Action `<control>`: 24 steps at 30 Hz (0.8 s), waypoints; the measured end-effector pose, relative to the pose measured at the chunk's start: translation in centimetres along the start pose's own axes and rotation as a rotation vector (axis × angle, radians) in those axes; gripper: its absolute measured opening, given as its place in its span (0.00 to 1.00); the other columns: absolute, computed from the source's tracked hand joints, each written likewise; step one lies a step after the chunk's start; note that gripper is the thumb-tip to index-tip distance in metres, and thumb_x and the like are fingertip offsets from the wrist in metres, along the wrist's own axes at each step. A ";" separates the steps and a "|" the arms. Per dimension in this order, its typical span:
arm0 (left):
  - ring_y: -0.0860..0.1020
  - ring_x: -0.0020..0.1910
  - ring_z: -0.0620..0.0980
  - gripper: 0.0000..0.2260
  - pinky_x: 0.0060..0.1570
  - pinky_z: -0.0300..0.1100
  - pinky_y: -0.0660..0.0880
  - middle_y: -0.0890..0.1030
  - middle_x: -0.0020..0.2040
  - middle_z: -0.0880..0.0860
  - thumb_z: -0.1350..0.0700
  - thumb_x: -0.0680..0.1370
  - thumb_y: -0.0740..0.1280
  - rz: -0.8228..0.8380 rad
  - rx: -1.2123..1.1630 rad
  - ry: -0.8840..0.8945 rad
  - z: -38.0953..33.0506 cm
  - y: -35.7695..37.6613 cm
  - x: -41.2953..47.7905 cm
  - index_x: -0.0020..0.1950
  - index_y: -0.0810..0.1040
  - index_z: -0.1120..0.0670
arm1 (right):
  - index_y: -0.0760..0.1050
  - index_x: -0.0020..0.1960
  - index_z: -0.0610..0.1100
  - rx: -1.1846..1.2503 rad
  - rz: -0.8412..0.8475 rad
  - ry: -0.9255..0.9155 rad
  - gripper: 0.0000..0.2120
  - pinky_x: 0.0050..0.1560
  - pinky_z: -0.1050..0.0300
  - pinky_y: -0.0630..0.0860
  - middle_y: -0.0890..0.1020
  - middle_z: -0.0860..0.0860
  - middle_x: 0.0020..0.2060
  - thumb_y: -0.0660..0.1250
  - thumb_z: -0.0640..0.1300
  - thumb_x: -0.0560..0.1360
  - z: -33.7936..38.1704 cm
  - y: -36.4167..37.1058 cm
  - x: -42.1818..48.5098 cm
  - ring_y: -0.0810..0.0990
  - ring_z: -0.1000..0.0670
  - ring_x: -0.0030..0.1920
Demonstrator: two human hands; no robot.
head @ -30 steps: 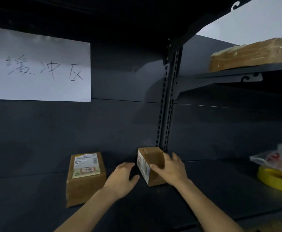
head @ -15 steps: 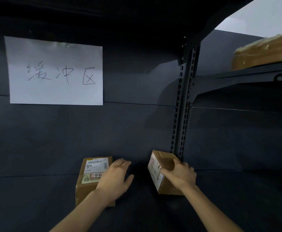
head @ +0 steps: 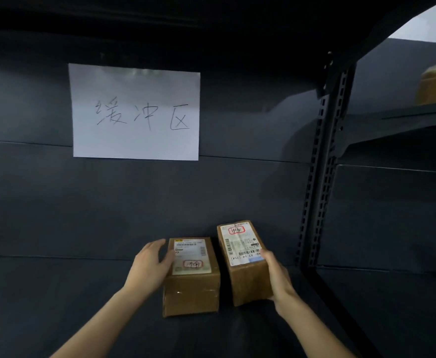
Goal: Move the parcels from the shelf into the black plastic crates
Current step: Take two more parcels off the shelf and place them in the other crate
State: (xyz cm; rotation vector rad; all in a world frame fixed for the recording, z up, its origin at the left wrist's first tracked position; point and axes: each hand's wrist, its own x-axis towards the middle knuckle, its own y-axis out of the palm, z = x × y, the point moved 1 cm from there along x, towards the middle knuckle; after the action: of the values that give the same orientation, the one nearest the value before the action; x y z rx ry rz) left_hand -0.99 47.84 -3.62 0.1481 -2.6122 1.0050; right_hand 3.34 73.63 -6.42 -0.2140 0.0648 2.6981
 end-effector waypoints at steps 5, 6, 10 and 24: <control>0.69 0.68 0.54 0.23 0.64 0.45 0.66 0.69 0.71 0.56 0.49 0.79 0.60 0.079 -0.061 -0.131 1.9 0.5 -0.1 0.72 0.65 0.57 | 0.79 0.54 0.47 0.024 -0.034 0.050 0.20 0.60 0.44 0.74 0.82 0.44 0.49 0.60 0.60 0.74 -0.3 0.5 0.2 0.79 0.43 0.52; 0.69 0.68 0.54 0.23 0.64 0.44 0.66 0.70 0.70 0.56 0.48 0.80 0.59 0.091 -0.072 -0.148 2.0 0.6 -0.1 0.72 0.66 0.57 | 0.79 0.53 0.47 0.030 -0.035 0.041 0.19 0.58 0.46 0.75 0.83 0.45 0.48 0.60 0.60 0.74 -0.3 0.5 0.2 0.80 0.44 0.51; 0.69 0.68 0.54 0.22 0.63 0.44 0.66 0.71 0.69 0.56 0.47 0.80 0.58 0.095 -0.095 -0.172 2.2 0.9 0.0 0.71 0.67 0.57 | 0.75 0.53 0.49 -0.009 -0.018 0.031 0.18 0.57 0.49 0.74 0.81 0.47 0.50 0.58 0.61 0.76 -0.2 0.4 0.2 0.78 0.47 0.51; 0.73 0.57 0.47 0.14 0.53 0.39 0.69 0.75 0.61 0.52 0.51 0.80 0.59 0.022 -0.019 0.134 -0.7 1.4 0.2 0.63 0.74 0.53 | 0.62 0.70 0.47 -1.347 -0.127 -0.357 0.43 0.58 0.48 0.67 0.70 0.42 0.65 0.57 0.74 0.66 4.0 3.2 -0.9 0.69 0.41 0.63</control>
State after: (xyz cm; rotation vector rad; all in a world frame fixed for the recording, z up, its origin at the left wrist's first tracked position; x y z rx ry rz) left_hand -1.32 49.40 -3.91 0.0460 -2.5065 0.9621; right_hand 2.27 70.65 -2.27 -0.0962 -1.7695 2.1480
